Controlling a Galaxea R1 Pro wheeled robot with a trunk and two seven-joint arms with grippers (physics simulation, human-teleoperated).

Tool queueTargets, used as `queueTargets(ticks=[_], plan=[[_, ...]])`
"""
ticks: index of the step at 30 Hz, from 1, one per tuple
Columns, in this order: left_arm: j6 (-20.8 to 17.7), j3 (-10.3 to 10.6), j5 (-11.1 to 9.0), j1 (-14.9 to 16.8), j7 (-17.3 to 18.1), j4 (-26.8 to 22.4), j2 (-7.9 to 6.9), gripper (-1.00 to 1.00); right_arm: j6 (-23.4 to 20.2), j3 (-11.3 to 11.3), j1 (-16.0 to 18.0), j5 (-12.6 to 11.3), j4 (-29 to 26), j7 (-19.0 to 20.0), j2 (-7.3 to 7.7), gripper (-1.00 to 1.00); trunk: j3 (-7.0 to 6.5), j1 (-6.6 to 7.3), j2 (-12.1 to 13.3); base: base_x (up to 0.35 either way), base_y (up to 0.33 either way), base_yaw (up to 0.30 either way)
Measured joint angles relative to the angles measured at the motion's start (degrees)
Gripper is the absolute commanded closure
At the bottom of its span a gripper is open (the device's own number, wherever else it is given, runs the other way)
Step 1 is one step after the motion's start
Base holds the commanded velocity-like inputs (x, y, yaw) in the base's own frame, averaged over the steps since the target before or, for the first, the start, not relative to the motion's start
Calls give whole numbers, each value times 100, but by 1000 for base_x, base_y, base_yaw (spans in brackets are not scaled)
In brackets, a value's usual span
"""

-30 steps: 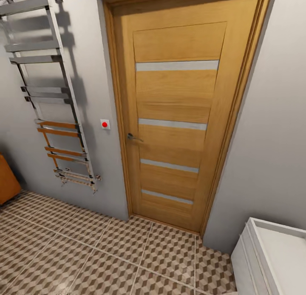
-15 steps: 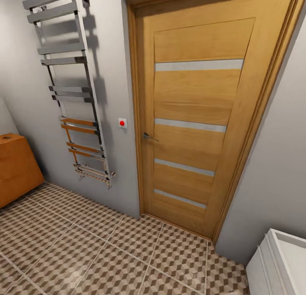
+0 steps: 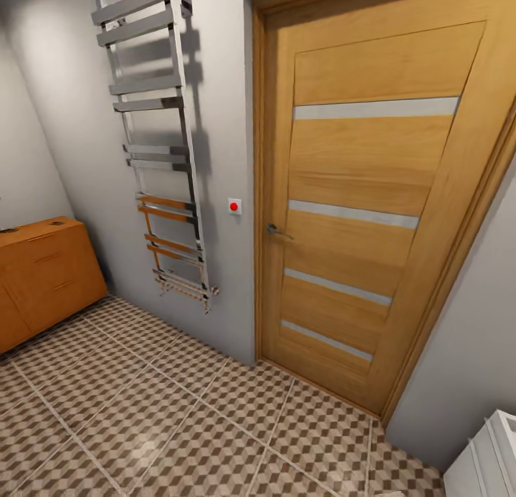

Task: Take the four mousetraps from the cabinet in the bathroom and place them on the bathroom floor. Make sure all four end up on the same floor surface, and ensure that at least two of them are either under or directly next to the same bathroom sink.

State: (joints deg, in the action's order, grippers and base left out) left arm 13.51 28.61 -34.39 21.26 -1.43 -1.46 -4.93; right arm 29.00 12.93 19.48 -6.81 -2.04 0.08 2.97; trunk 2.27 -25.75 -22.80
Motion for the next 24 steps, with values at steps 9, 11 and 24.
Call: queueTargets(ticks=[9, 11, 24], plan=[[4, 1, -8, 2, 0, 30, 72, -100, 0, 0, 0, 3, 0, 0, 0, -100, 0, 0, 0, 0, 0, 239], [3, 0, -8, 3, 0, 31, 80, -100, 0, 0, 0, 1, 0, 0, 0, -100, 0, 0, 0, 0, 0, 239], [4, 0, -9, 2, 0, 32, 88, -100, -4, 0, 0, 2, 0, 0, 0, -100, 0, 0, 0, 0, 0, 239]])
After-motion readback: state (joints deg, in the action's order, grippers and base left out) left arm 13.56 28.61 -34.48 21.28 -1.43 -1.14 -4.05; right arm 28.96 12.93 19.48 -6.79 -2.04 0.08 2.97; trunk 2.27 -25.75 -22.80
